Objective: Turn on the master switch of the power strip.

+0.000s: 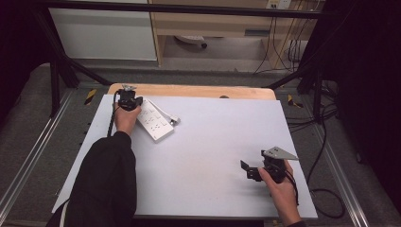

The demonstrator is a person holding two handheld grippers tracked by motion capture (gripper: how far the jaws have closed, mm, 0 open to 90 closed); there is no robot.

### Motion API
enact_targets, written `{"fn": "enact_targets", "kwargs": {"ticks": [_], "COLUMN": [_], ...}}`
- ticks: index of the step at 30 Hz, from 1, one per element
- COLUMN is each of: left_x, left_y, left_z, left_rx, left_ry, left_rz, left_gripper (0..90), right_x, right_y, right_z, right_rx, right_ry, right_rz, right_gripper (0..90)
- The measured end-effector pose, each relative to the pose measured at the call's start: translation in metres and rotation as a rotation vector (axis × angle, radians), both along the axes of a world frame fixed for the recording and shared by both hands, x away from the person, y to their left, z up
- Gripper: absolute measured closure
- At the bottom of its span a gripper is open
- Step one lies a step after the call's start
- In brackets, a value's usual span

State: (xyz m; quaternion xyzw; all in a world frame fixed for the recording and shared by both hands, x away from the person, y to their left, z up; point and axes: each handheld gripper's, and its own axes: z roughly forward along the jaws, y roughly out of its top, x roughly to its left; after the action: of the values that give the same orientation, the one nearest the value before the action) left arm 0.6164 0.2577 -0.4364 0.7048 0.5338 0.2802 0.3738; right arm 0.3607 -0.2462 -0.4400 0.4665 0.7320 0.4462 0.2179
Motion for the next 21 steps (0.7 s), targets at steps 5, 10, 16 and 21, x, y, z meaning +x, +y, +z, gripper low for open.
{"fn": "enact_targets", "kwargs": {"ticks": [5,10,16,21], "left_x": [0.0009,0.0014,0.0022,0.0023], "left_y": [-0.002,-0.0021,-0.0014,-0.0018], "left_z": [0.0011,0.0006,-0.0002,0.0], "left_rx": [-0.002,0.003,-0.008,-0.005], "left_ry": [0.017,0.024,0.023,0.026], "left_rz": [-0.011,-0.015,-0.015,-0.013], "left_gripper": [90.0,90.0,90.0,90.0], "right_x": [0.0,-0.0002,0.0003,0.0003], "right_y": [-0.0002,0.0,0.0,0.0001], "right_z": [-0.0004,-0.0007,-0.0011,-0.0017], "right_rx": [0.0,-0.004,-0.004,-0.007], "right_ry": [0.003,0.004,0.006,0.009], "right_rz": [-0.002,-0.002,0.0,-0.001], "right_gripper": [3.6,3.6,3.6,3.6]}}
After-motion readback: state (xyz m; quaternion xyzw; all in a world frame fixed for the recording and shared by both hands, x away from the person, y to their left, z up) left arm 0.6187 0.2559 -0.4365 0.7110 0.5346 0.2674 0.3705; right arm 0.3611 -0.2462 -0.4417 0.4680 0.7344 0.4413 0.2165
